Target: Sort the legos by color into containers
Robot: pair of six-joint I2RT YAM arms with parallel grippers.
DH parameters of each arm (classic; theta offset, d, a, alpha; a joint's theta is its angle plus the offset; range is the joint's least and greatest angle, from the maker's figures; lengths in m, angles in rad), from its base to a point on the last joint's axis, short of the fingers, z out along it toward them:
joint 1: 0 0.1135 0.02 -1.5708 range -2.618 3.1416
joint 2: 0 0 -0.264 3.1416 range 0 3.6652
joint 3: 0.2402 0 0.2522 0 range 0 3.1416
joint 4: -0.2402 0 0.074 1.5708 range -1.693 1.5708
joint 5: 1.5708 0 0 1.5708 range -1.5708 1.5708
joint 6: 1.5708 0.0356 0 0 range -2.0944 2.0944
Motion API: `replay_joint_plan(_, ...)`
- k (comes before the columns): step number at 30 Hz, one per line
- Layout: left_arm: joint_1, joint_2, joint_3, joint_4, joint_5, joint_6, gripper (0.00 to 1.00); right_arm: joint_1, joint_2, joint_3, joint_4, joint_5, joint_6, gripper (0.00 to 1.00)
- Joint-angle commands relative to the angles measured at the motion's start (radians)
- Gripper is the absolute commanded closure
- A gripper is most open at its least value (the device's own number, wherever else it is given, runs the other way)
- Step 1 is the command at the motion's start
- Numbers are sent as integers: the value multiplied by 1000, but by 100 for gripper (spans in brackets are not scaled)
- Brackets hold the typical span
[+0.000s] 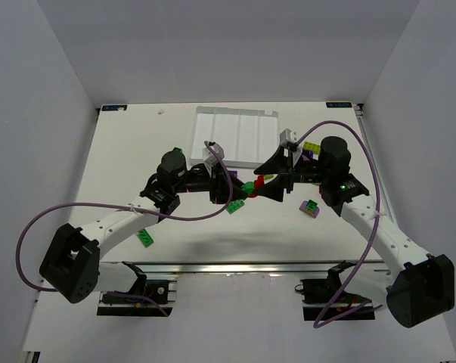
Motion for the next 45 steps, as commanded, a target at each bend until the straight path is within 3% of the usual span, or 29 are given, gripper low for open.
replay_joint_plan(1, -5, -28, 27, -21, 11, 37, 100, -6, -16, 2, 2, 4, -25, 24)
replay_joint_plan(14, -5, -62, 24, -35, 4, 66, 100, -15, -7, 2, -66, 9, -106, 21)
replay_joint_plan(22, -5, -65, 26, -42, 4, 75, 100, -21, 0, 2, -72, -25, -117, 29)
replay_joint_plan(24, -5, -67, 26, -45, 1, 78, 100, -21, 3, 5, -78, -37, -127, 34)
replay_joint_plan(27, -5, -67, 26, -47, 1, 84, 100, -21, 10, 13, -86, -80, -141, 52)
replay_joint_plan(28, -5, -68, 24, -47, -1, 88, 100, -24, 15, 17, -104, -101, -155, 59)
replay_joint_plan(29, -5, -71, 24, -48, -1, 91, 100, -25, 21, 22, -113, -105, -160, 76)
replay_joint_plan(32, -2, -92, 6, -36, 7, 124, 100, -26, 26, 24, -127, -112, -175, 94)
replay_joint_plan(34, 12, -108, -8, -13, -2, 134, 100, -29, 23, 20, -135, -115, -181, 100)
replay_joint_plan(42, 133, -136, -78, 190, 19, 39, 100, -44, 15, -16, -115, -96, -180, 100)
replay_joint_plan(45, 202, -110, -85, 215, -16, 17, 100, -46, 9, -26, -118, -7, -193, 100)
